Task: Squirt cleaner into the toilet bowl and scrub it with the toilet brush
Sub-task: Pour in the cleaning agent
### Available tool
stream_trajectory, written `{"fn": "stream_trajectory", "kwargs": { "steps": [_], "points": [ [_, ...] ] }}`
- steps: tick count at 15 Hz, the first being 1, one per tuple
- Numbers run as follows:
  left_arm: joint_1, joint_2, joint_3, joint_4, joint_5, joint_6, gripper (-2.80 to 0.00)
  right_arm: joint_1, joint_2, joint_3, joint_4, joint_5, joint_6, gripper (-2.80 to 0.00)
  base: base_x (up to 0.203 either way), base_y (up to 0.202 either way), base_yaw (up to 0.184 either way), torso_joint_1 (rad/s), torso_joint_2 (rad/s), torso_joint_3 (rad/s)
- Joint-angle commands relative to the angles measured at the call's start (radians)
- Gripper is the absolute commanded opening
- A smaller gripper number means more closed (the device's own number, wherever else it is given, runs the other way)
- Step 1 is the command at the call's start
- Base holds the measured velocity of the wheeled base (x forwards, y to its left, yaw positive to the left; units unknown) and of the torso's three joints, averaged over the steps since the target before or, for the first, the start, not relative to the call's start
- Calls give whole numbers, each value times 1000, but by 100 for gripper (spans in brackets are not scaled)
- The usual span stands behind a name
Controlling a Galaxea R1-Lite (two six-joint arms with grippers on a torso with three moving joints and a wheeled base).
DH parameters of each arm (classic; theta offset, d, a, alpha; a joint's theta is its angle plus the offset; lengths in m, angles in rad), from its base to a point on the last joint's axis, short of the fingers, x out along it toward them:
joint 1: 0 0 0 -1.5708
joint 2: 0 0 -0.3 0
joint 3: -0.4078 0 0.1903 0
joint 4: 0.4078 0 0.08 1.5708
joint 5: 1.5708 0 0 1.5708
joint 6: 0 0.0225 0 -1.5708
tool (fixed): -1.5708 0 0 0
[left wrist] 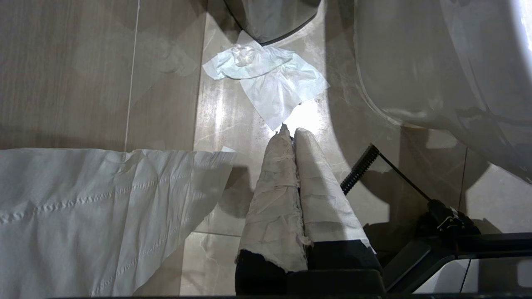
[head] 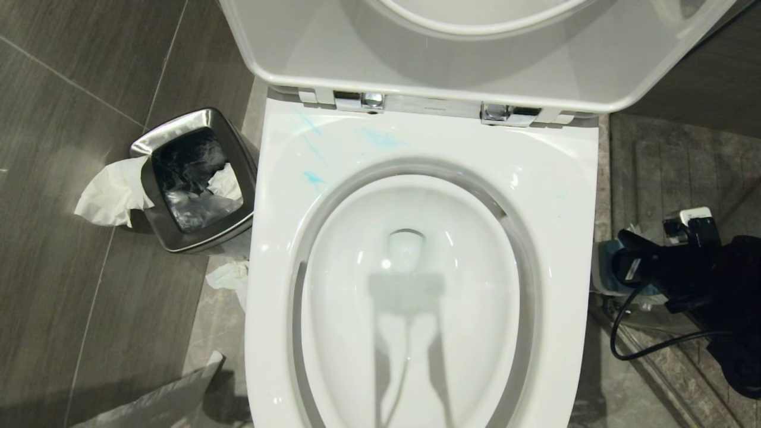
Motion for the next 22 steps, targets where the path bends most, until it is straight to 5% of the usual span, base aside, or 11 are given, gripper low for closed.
{"fn": "stream_trajectory", "kwargs": {
  "steps": [1, 10, 22],
  "points": [
    [-1, 1, 1, 0, 0, 0, -280, 23, 54, -58, -9, 1, -1, -280, 0, 0, 0, 0, 0, 0],
    [-1, 1, 1, 0, 0, 0, -280, 118, 168, -210, -9, 3, -25, -280, 0, 0, 0, 0, 0, 0],
    [-1, 1, 1, 0, 0, 0, -280, 135, 356, -606, -9, 6, -40, -280, 0, 0, 0, 0, 0, 0]
  ]
}}
